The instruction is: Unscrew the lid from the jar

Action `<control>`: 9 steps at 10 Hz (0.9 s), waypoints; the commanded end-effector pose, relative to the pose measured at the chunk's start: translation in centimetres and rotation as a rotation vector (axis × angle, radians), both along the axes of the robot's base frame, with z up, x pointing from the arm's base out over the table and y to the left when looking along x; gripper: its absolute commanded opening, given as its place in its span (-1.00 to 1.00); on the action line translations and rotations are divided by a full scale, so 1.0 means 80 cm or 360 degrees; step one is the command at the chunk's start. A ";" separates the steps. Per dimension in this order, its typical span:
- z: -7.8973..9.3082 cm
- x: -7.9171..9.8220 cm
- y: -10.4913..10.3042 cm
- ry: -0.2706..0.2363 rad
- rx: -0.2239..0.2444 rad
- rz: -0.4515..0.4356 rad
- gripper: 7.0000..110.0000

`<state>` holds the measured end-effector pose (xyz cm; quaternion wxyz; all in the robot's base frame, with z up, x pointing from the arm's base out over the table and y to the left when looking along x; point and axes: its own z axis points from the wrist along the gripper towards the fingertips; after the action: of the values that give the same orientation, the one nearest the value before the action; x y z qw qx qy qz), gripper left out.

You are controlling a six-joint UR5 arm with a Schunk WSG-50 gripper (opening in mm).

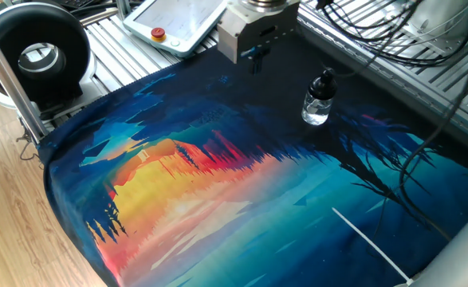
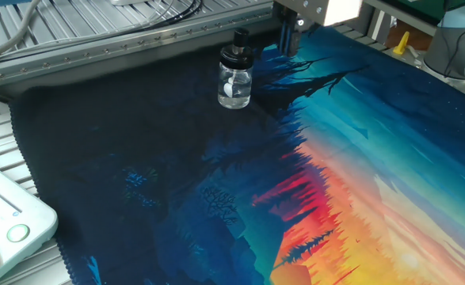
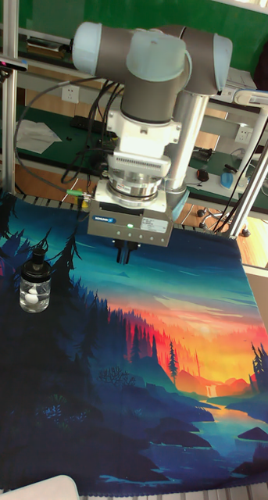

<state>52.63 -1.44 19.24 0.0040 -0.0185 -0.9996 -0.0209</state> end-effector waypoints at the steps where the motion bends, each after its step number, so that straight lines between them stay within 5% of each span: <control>1: 0.002 -0.009 -0.019 -0.0057 0.0032 0.0026 -1.00; 6: 0.005 -0.006 -0.024 -0.0126 0.0049 0.0188 -1.00; 8: 0.010 0.003 -0.008 -0.0240 0.0167 0.0249 -1.00; 9: 0.011 0.008 -0.015 -0.0274 0.0137 0.0241 -1.00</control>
<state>52.62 -2.85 19.60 -0.0494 0.0452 -0.9965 -0.0493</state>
